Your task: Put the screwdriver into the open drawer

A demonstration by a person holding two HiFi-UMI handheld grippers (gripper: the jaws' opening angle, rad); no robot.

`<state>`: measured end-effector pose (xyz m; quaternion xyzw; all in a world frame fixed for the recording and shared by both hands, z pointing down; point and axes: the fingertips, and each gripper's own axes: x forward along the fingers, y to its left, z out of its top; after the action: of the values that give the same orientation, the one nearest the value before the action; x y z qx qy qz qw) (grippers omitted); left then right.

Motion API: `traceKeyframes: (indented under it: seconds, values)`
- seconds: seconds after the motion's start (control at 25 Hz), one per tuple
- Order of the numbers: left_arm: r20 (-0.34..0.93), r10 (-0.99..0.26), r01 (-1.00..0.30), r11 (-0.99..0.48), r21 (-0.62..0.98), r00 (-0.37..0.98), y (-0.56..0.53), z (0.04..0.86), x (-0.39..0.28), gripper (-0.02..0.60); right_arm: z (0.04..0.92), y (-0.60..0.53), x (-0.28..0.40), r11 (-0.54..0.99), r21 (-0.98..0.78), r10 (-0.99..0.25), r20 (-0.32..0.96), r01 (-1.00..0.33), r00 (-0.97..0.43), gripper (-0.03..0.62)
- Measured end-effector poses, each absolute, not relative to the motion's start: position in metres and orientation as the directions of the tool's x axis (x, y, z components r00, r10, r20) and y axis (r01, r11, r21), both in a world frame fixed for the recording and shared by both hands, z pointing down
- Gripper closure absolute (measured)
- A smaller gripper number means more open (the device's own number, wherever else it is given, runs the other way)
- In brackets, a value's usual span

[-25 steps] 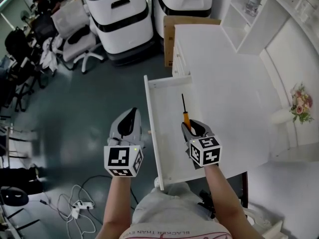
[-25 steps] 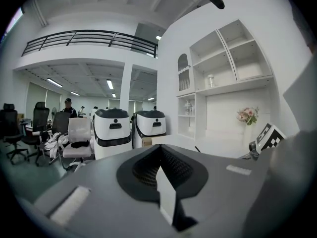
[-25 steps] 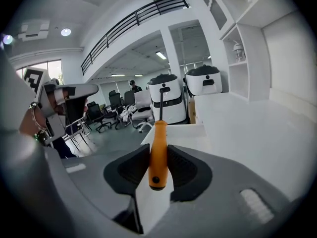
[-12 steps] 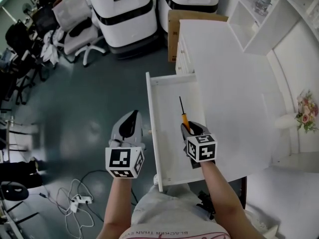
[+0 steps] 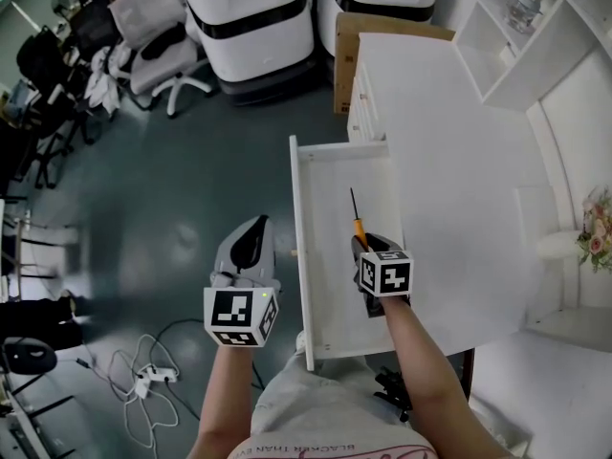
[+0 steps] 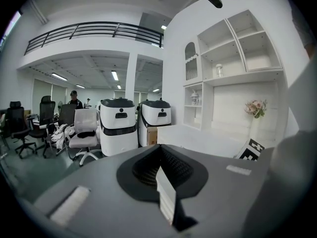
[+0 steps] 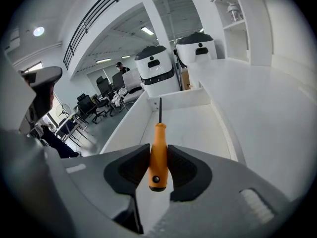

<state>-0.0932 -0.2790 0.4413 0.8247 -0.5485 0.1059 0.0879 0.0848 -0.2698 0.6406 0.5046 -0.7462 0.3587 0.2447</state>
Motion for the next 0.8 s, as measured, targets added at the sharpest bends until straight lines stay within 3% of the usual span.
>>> traceKeyframes:
  seconds: [0.8]
  values:
    - [0.323, -0.896, -0.948, -0.318, 0.012, 0.305, -0.280, 0.452, -0.123, 0.569, 0.714, -0.274, 0.091, 0.175, -0.241, -0.429, 0.854, -0.955, -0.294, 0.480]
